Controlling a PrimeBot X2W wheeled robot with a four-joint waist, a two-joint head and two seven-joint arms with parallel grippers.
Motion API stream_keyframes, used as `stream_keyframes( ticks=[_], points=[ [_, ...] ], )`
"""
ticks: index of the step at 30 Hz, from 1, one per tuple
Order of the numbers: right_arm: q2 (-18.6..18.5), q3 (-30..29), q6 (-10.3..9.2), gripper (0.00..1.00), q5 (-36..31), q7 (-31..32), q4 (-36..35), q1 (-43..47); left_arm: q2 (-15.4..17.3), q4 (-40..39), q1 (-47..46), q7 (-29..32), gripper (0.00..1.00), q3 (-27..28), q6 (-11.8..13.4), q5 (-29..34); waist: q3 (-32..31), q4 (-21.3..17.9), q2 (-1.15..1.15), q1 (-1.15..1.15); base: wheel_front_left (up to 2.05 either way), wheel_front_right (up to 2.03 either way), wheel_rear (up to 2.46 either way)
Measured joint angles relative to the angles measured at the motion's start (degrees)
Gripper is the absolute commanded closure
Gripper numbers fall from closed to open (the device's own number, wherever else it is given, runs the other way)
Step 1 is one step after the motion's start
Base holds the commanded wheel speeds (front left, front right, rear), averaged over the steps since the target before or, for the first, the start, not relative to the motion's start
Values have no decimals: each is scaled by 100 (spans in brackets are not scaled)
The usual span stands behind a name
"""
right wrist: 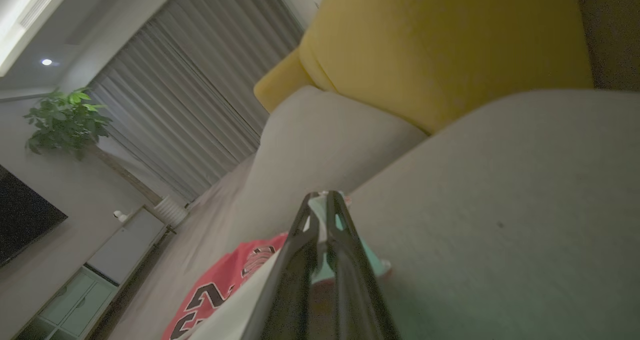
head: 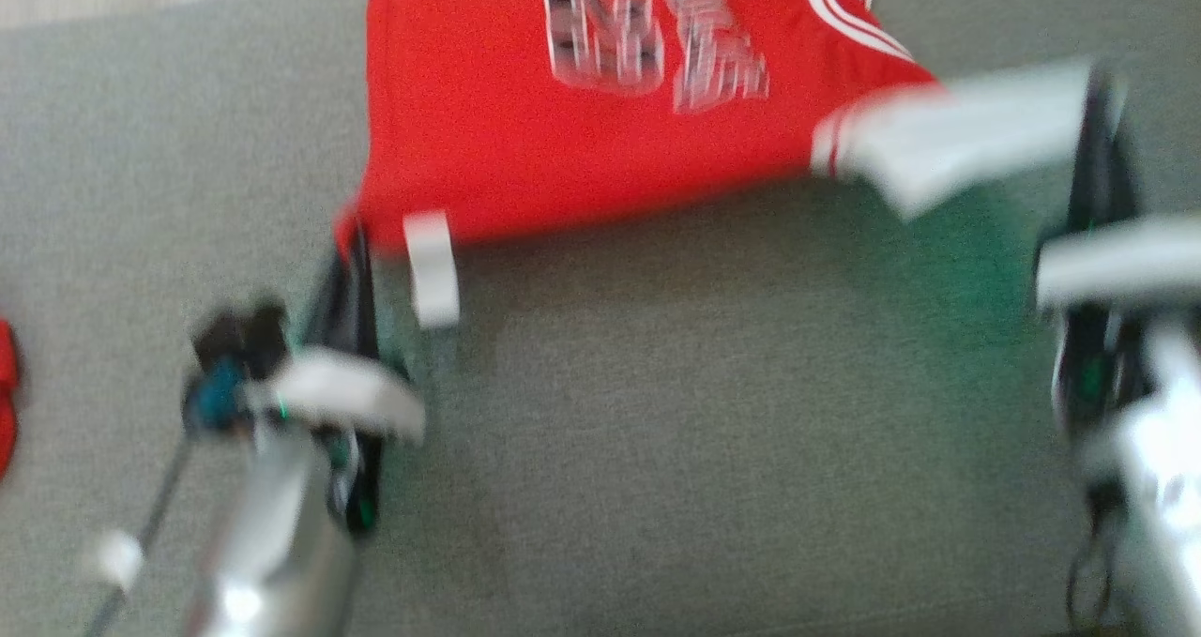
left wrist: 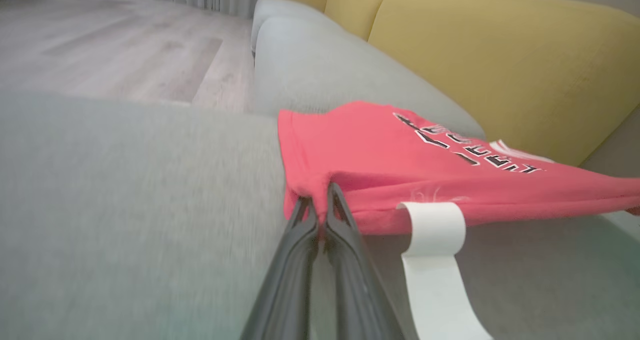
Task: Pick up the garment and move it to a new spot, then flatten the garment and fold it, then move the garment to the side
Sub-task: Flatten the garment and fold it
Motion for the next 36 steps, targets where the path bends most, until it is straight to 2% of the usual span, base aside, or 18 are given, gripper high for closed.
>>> stream_keyframes(
  ticks=[3,7,13,19,28,36],
  points=[
    [-4,53,0,100,345,2,-69,1004,-162,-1,727,1,100,167,-54,54,-166,-36,0,-1,0,0,0],
    [-8,310,0,100,494,10,-254,1978,-235,-125,1462,1,100,501,-101,110,-424,-104,0,-1,0,0,0],
    [90,352,0,100,691,10,-316,2853,-275,-419,2440,1,100,702,-148,196,-867,-197,0,-1,0,0,0],
    [116,338,0,100,735,10,-434,3543,-274,-635,3098,2,100,510,-149,-157,-1227,-227,0,-1,0,0,0],
    [87,96,0,100,801,10,-946,3722,-258,-1149,3345,2,100,313,-149,-209,-1240,-97,0,1,0,0,0],
    [148,-29,0,100,761,185,-1039,2558,-252,-1043,2465,1,100,59,-88,-197,-915,102,0,2,0,0,0]
  ],
)
